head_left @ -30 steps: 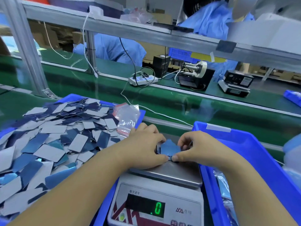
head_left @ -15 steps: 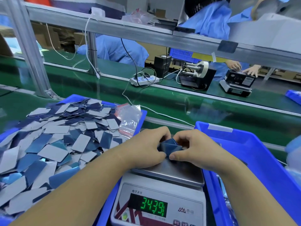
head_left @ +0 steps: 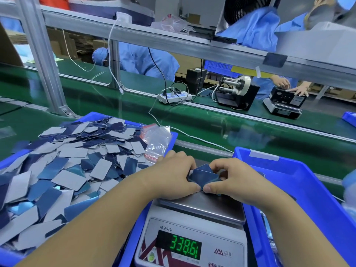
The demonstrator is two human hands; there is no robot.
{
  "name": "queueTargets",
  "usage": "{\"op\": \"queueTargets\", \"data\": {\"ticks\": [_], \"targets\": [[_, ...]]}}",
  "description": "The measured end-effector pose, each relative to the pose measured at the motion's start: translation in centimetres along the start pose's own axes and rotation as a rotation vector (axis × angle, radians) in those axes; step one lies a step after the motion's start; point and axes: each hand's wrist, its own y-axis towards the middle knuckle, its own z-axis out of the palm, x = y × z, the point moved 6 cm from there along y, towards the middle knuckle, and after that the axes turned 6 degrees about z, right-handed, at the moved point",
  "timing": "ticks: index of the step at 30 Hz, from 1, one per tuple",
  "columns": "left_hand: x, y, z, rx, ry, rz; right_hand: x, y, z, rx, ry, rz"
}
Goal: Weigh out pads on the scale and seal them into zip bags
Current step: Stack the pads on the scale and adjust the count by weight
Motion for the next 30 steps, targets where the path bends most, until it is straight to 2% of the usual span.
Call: {"op": "queueTargets", "data": {"ticks": [5,9,11,14,17,20,24,30], "targets": [[0.2,-0.1,-0.5,-0.072,-0.144,0.022,0.7,0.0,0.2,-0.016,-0.009,-0.056],[-0.4,-0.2,-1.5,-0.237,-0.330,0.121,1.2,-0.1,-0.9,-0.226,-0.039,-0.211],[-0.4,-0.3,-1.6,-0.256,-0.352,0.127,1.3,-0.1,-1.2,-0.292,-0.073,-0.248],[-0.2,-0.1,-1.1,-0.196,-0.251,0.098,1.0,0.3,-0.3,-0.231,-0.166,-0.205],[-0.1,0.1,-0.9,-0.188,-0.222,0.090,0.5,0.5,-0.3,-0.210,-0.154,-0.176],[-0.2,0.2,-1.1,-0.225,-0.183,0.122,0.5,0.3,-0.6,-0.222,-0.161,-0.176],[-0.1,0.1,-1.4,-0.341,-0.243,0.139,0.9,0.2,-1.0,-0.310,-0.147,-0.209],[-0.5,0.0,-2.1,-0.413,-0.234,0.157,0.0,0.8,-0.2,-0.254,-0.229,-0.158]]}}
